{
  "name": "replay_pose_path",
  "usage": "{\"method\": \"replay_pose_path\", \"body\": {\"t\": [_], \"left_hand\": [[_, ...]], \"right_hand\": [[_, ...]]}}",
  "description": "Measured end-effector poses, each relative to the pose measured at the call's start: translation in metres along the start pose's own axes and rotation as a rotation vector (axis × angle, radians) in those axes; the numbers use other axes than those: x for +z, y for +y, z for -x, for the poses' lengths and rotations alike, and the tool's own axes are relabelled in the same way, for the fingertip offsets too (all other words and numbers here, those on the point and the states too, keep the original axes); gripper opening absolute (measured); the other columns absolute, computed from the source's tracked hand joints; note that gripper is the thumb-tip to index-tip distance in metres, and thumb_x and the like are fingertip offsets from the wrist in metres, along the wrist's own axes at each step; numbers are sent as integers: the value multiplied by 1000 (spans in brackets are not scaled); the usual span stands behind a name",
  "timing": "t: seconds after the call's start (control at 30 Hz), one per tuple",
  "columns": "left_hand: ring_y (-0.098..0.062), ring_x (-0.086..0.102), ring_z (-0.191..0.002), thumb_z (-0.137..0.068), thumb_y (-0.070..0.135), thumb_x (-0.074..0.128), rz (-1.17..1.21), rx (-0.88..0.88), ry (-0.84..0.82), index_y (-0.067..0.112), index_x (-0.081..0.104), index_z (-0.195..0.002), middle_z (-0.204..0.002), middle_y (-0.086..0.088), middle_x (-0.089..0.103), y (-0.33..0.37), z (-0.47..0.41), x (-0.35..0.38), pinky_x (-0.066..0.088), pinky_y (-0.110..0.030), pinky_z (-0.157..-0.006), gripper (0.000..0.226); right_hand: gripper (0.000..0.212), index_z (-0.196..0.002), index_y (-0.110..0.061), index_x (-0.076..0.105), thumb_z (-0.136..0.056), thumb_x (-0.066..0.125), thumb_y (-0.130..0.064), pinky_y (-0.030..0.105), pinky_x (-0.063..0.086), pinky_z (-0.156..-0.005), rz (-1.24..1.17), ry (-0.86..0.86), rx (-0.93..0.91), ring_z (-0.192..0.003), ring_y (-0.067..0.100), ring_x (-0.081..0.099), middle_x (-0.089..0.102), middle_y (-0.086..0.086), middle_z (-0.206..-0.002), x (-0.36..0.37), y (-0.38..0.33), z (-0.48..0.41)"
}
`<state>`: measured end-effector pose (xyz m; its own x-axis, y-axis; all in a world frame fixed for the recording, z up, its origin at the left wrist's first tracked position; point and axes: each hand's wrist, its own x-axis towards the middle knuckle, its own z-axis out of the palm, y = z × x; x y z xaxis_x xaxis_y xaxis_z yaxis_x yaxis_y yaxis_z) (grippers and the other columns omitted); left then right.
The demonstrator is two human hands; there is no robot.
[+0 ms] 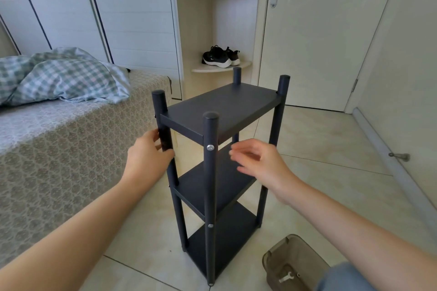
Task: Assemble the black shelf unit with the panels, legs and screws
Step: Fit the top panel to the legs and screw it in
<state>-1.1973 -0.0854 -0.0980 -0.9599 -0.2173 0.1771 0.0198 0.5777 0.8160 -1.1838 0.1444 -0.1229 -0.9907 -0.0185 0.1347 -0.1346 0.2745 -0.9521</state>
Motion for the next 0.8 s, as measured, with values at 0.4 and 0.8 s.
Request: {"method": "replay_pose_path", "body": {"t": [0.4, 0.8], "left_hand": [[-5, 68, -100, -82, 24, 79, 176, 13, -336, 28, 67, -108, -104, 13, 73, 13, 49, 26, 49, -17, -82, 28], [0, 63, -95, -92, 16, 69, 2, 140, -146, 25, 64, -104, -98, 16, 69, -3, 36, 33, 44, -10, -75, 16]], "right_hand": [[50, -143, -12, 33, -99, 53, -25, 42, 48, -101, 128, 417, 340, -118, 28, 51, 45, 10, -139, -66, 49, -93], [31, -135, -12, 40, -105, 40, -18, 36, 44, -89, 121, 330, 267, -106, 23, 51, 51, 4, -118, -71, 59, -108]]}}
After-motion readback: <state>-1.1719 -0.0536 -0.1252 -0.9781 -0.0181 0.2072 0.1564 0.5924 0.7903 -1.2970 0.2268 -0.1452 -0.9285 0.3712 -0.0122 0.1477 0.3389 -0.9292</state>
